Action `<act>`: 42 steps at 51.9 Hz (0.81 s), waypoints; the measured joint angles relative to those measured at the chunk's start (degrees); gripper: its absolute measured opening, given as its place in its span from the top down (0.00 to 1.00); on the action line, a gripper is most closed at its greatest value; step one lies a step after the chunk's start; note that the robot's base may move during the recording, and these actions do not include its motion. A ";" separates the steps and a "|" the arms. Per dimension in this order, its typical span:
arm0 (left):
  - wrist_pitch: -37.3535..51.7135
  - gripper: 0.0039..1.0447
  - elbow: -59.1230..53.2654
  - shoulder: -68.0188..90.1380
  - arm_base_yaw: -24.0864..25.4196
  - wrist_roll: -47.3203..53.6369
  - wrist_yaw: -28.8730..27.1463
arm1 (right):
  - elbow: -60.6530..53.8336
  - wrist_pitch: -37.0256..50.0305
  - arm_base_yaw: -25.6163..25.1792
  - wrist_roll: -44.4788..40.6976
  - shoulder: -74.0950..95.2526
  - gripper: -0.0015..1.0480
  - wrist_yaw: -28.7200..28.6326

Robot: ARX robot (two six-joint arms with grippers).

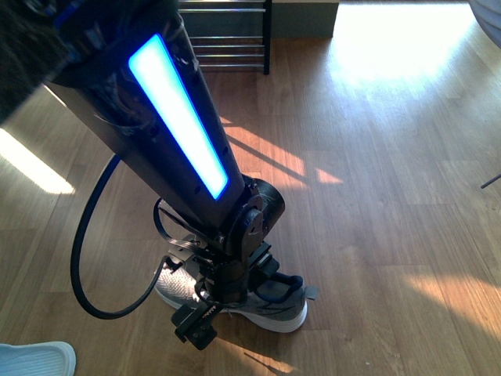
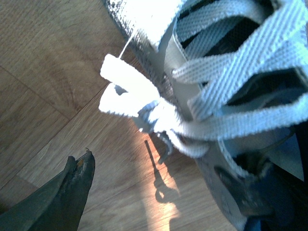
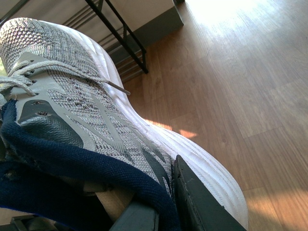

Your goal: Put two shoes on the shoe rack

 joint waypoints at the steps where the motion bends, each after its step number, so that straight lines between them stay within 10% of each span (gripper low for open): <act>1: -0.24 0.09 0.48 0.61 0.09 0.00 -0.04 | 0.00 0.00 0.00 0.00 0.00 0.96 0.00; 25: -1.77 0.79 7.23 5.44 1.27 1.20 -0.26 | 0.00 0.00 0.00 0.00 0.00 0.96 0.00; 42: -0.26 0.98 6.97 5.44 2.34 3.67 -2.47 | 0.00 0.00 0.00 0.00 0.00 0.96 0.00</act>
